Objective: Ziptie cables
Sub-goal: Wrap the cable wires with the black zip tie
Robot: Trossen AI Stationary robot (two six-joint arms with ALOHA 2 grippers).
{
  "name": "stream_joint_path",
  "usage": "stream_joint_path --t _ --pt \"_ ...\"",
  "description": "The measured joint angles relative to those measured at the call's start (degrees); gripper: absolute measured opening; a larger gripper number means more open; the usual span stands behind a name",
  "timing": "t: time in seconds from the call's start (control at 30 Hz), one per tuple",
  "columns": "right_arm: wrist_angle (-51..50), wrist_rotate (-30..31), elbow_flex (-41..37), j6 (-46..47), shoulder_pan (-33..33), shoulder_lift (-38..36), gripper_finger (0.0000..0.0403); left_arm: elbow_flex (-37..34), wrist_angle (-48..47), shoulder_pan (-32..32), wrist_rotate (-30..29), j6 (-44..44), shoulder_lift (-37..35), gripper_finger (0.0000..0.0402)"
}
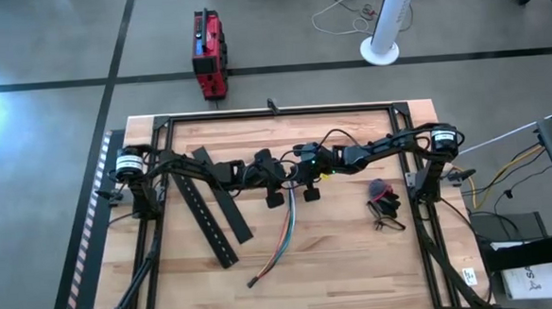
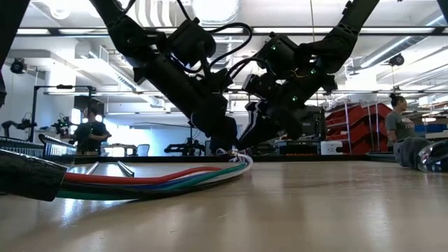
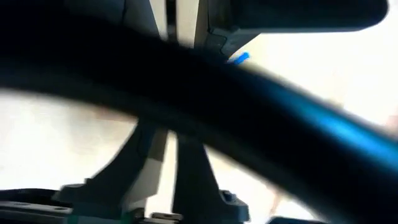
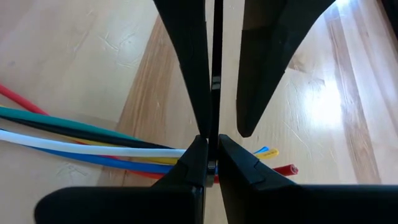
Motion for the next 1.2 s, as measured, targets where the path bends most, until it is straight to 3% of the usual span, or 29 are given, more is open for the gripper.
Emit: stream_joint_path --t 0.13,0.6,0.83,1.07,1.2 --pt "-0.10 0.00 -0.01 -0.02 0.00 0.00 0.0009 0.00 -1.59 1.44 4.62 -1.58 0.00 0.0073" --pt "-0.20 0.00 0.00 0.02 -0.02 0.00 0.0009 0.00 0.01 2.44 4.94 0.46 0.00 0.0082" --pt "-0.19 0.02 0.00 0.07 -0.02 0.00 0.0009 0.00 -0.01 2.42 4.94 0.46 0.00 0.0061" --pt "-0.11 0.21 0.00 0.57 -0.02 0.00 0.0009 0.00 -0.76 2.35 4.78 0.01 0.00 0.0008" --pt "-0.02 0.44 0.04 0.57 -0.09 0.00 0.0009 0.00 -0.78 2.33 3.30 -0.22 0.00 0.0003"
